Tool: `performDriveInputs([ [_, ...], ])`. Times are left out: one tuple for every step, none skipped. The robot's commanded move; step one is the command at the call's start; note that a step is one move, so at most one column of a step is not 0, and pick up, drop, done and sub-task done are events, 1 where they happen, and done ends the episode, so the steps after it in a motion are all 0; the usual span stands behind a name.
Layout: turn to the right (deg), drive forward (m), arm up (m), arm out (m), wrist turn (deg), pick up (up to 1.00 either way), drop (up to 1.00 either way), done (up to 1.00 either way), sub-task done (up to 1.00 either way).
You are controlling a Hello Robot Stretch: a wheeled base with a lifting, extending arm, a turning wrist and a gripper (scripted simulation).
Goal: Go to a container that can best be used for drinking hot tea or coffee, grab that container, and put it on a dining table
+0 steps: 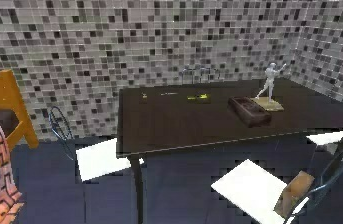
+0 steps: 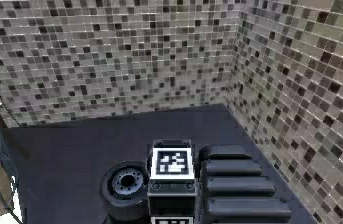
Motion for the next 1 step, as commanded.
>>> performDriveInputs([
  [9.0, 0.00, 0.00, 0.00, 0.0, 0.00, 0.00, 0.00, 0.00],
])
